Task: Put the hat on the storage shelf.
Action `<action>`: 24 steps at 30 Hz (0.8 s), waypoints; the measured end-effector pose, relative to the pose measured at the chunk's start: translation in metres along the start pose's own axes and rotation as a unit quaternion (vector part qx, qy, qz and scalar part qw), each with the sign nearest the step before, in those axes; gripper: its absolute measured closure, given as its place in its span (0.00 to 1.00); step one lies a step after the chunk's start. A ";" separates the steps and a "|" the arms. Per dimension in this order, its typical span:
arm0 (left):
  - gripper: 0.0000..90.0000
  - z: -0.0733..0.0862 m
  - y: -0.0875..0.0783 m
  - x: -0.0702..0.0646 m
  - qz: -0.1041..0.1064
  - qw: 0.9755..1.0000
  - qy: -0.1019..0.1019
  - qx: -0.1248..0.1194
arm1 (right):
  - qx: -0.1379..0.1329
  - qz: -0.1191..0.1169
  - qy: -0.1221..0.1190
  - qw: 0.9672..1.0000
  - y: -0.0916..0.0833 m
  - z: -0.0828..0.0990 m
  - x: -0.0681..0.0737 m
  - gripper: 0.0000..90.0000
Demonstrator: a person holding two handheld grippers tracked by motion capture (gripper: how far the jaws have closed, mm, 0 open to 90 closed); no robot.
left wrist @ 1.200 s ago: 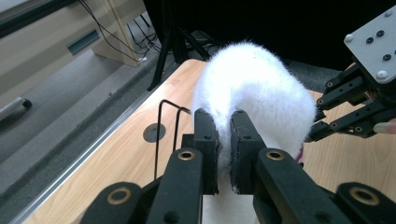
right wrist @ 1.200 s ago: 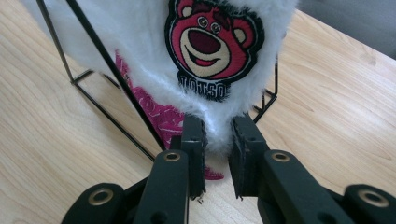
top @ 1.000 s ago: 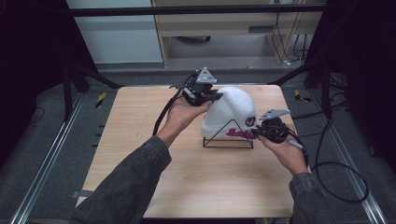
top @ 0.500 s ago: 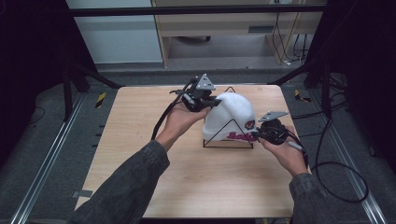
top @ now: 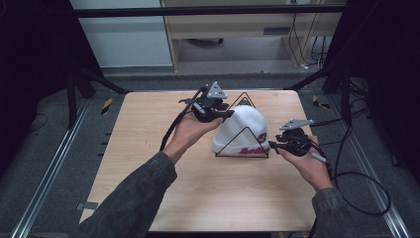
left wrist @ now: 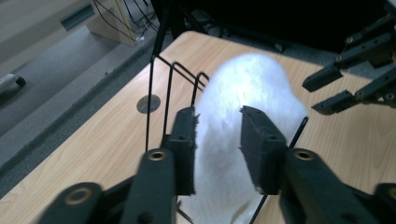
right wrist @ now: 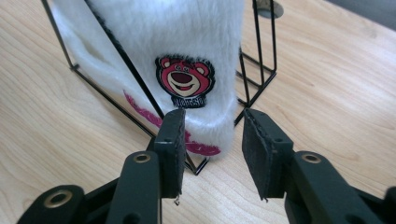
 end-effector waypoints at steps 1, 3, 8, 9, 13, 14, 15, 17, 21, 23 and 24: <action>0.69 0.000 0.000 0.000 0.000 1.000 0.000 0.000 | 0.000 0.000 0.000 1.000 0.000 0.000 0.000 0.66; 0.65 -0.001 -0.005 -0.003 -0.005 1.000 0.003 -0.001 | -0.005 0.002 0.002 1.000 -0.004 0.001 -0.001 0.65; 0.47 0.006 -0.014 -0.010 -0.015 1.000 0.008 0.022 | -0.014 0.008 0.003 1.000 -0.014 0.001 -0.002 0.63; 0.44 0.007 -0.016 -0.010 -0.019 1.000 0.008 0.024 | -0.017 0.009 0.003 1.000 -0.017 0.001 -0.002 0.63; 0.29 0.009 -0.023 -0.014 -0.019 1.000 0.000 0.017 | -0.033 0.014 0.007 0.999 -0.027 -0.002 0.002 0.62; 0.27 0.009 -0.023 -0.014 -0.019 1.000 0.000 0.017 | -0.033 0.014 0.007 0.999 -0.027 -0.002 0.002 0.62; 0.27 0.010 -0.023 -0.014 -0.019 1.000 -0.003 0.016 | -0.034 0.015 0.007 0.999 -0.028 -0.003 0.003 0.60; 0.20 0.011 -0.023 -0.015 -0.012 1.000 -0.010 0.018 | -0.037 0.015 0.005 0.999 -0.031 -0.005 0.006 0.53; 0.13 0.014 -0.022 -0.018 -0.007 1.000 -0.015 0.016 | -0.038 0.025 0.007 0.999 -0.033 -0.007 0.009 0.43; 0.12 0.016 -0.022 -0.021 -0.003 1.000 -0.016 0.016 | -0.038 0.031 0.008 0.999 -0.034 -0.007 0.009 0.41; 0.12 0.017 -0.023 -0.022 -0.002 1.000 -0.016 0.016 | -0.042 0.038 0.011 0.998 -0.035 -0.008 0.009 0.36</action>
Point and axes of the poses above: each handheld gripper's, and its own axes: y roughly forward along the jaws, z roughly out of its underside, x roughly to its left, the point moved 3 cm from there along y, roughly forward along the jaws, and after that the axes turned 14 degrees about z, right-handed, at the moved point
